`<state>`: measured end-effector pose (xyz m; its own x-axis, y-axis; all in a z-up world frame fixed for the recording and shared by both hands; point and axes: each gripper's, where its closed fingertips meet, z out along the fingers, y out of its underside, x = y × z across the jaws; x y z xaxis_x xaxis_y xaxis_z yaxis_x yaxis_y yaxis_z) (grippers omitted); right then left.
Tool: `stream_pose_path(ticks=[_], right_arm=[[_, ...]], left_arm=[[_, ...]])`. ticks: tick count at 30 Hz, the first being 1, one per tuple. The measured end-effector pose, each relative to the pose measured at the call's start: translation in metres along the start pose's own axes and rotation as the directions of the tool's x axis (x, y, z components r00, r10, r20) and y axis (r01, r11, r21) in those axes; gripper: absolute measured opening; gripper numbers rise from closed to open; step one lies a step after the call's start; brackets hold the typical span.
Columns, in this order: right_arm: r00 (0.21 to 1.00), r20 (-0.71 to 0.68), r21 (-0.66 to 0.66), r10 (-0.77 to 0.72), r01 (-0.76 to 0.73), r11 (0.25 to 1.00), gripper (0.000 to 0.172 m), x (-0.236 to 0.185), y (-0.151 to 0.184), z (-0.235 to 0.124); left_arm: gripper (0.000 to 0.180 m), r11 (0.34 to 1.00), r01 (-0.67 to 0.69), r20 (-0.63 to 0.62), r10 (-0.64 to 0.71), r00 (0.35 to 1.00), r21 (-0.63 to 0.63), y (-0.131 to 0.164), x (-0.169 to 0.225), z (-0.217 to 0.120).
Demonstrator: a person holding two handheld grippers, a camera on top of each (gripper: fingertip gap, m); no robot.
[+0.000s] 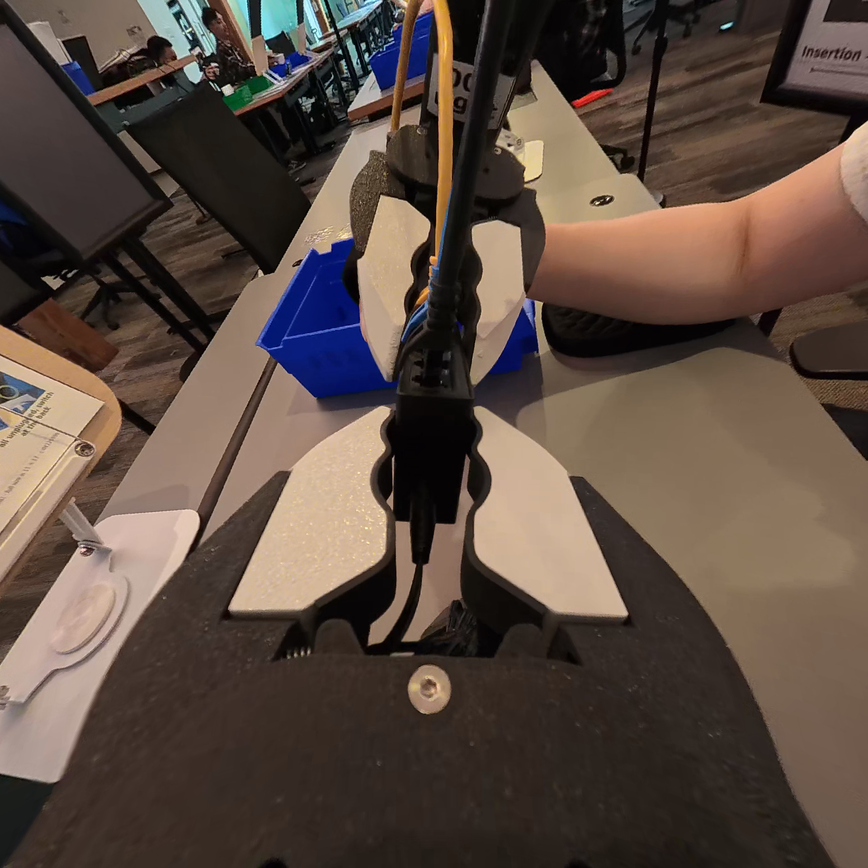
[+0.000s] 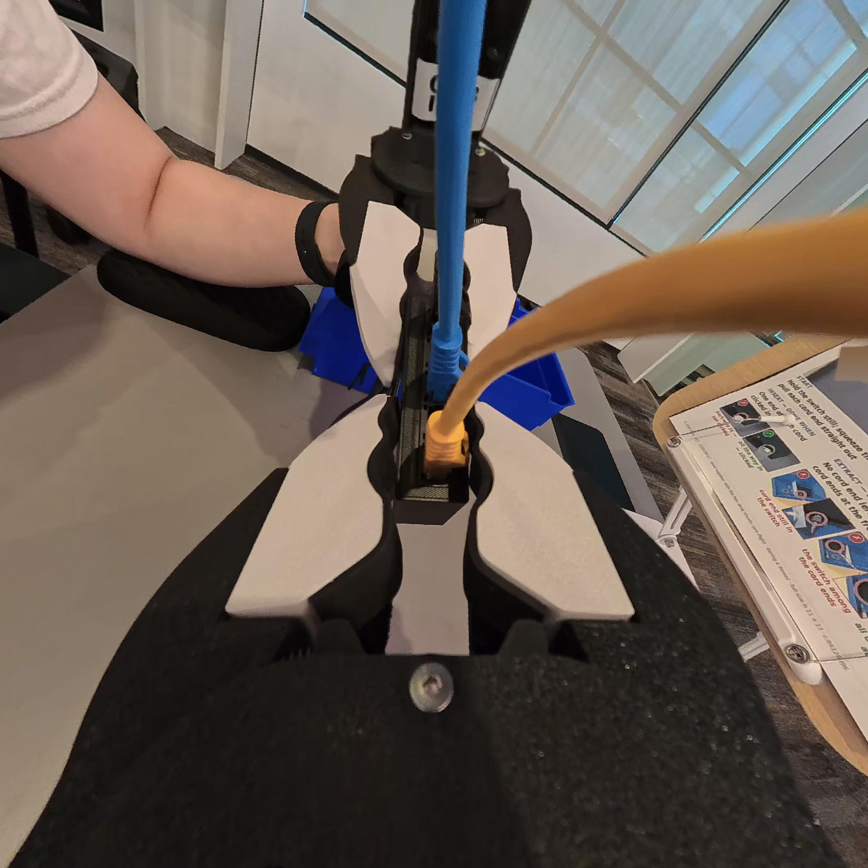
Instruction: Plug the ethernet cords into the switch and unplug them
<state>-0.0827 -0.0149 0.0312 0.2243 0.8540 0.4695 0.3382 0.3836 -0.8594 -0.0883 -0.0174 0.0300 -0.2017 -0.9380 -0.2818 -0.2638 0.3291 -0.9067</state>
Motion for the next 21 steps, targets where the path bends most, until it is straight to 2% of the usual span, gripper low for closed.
stream_pose_path(ticks=[21], right_arm=[[1.0,0.024,0.004,0.016,-0.016,1.0,0.027,-0.002,0.008,-0.001]], left_arm=[[0.026,0.998,-0.04,0.054,0.042,0.998,-0.037,0.008,-0.001,0.014]])
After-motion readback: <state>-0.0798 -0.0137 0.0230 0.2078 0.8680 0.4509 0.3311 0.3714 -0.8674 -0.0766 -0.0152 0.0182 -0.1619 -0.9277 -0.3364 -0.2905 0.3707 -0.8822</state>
